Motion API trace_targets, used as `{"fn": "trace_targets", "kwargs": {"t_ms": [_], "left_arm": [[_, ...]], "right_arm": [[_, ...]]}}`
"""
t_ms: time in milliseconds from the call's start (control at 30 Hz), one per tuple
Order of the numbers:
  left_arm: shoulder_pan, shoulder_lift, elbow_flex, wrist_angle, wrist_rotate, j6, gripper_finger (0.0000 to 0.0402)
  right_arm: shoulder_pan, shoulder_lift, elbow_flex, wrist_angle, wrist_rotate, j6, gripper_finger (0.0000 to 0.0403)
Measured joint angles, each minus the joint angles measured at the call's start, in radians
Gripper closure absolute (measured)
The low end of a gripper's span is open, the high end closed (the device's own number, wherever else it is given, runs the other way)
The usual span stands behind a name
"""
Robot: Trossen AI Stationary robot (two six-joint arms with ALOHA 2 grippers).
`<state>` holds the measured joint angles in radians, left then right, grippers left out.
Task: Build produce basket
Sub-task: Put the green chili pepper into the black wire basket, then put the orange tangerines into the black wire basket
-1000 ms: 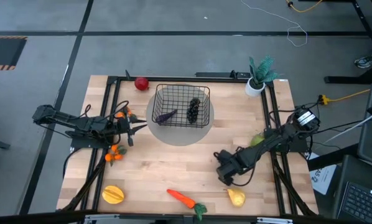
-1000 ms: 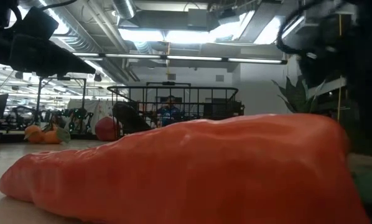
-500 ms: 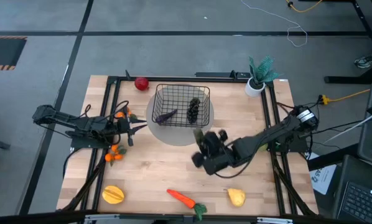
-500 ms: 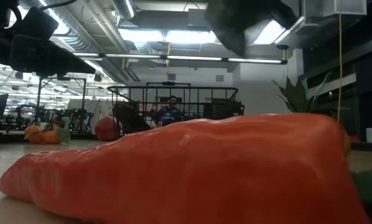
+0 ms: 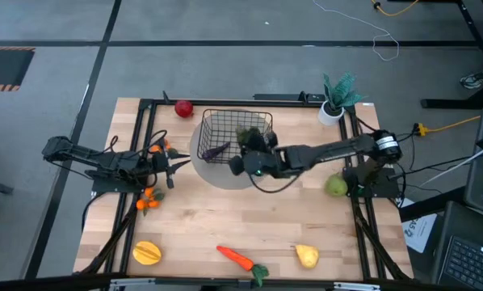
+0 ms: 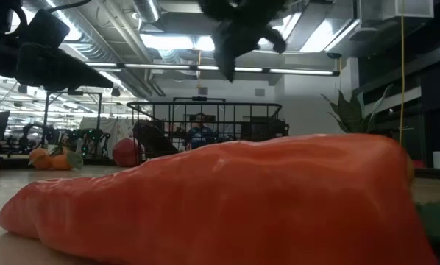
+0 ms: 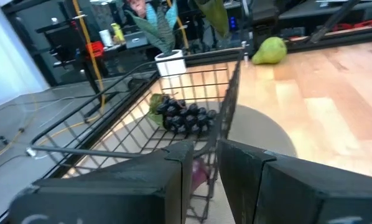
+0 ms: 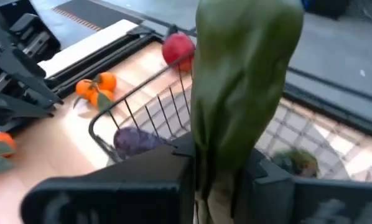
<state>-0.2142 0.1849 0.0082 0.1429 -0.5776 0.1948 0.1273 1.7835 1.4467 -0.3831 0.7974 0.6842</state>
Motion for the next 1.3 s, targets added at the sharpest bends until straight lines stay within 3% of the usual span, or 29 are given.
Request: {"fn": "trace_targets", "kwargs": {"t_ms": [167, 333, 767, 1133, 1300], "left_arm": [[0.0, 0.0, 0.0, 0.0, -0.049, 0.0, 0.0337], [0.0, 0.0, 0.0, 0.0, -0.049, 0.0, 0.0337], [0.0, 0.0, 0.0, 0.0, -0.06, 0.0, 0.0337], [0.0, 0.0, 0.0, 0.0, -0.061, 0.0, 0.0337], [0.0, 0.0, 0.0, 0.0, -0.061, 0.0, 0.0337]], "right_arm": [[-0.073, 0.072, 0.001, 0.146, -0.067, -0.138, 0.0365], [-0.124, 0.125, 0.002, 0.222, -0.139, -0.114, 0.0357], [-0.155, 0.166, 0.002, 0.239, -0.224, -0.113, 0.0205], [-0.147, 0.115, 0.001, 0.214, -0.225, -0.112, 0.0195], [-0.116, 0.047, 0.001, 0.112, -0.228, -0.08, 0.0194]]}}
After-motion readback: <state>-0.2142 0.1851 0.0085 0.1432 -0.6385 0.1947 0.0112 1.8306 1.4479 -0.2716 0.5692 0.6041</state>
